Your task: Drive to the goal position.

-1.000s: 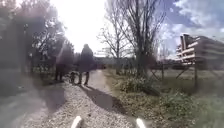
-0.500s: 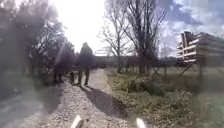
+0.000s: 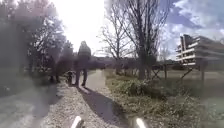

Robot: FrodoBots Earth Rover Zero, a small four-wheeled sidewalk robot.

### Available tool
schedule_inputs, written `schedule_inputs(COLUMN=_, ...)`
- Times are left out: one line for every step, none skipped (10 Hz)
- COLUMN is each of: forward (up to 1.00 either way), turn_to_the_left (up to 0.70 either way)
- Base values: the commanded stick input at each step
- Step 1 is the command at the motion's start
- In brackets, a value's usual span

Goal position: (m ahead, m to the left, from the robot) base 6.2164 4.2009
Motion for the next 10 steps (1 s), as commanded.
schedule_inputs(forward=0.29, turn_to_the_left=0.00)
schedule_inputs(forward=0.29, turn_to_the_left=0.00)
schedule_inputs(forward=0.11, turn_to_the_left=0.00)
schedule_inputs(forward=0.00, turn_to_the_left=0.00)
schedule_inputs(forward=0.00, turn_to_the_left=0.00)
schedule_inputs(forward=0.00, turn_to_the_left=0.00)
schedule_inputs(forward=0.00, turn_to_the_left=0.00)
schedule_inputs(forward=0.00, turn_to_the_left=0.00)
schedule_inputs(forward=0.00, turn_to_the_left=0.00)
schedule_inputs(forward=0.00, turn_to_the_left=0.00)
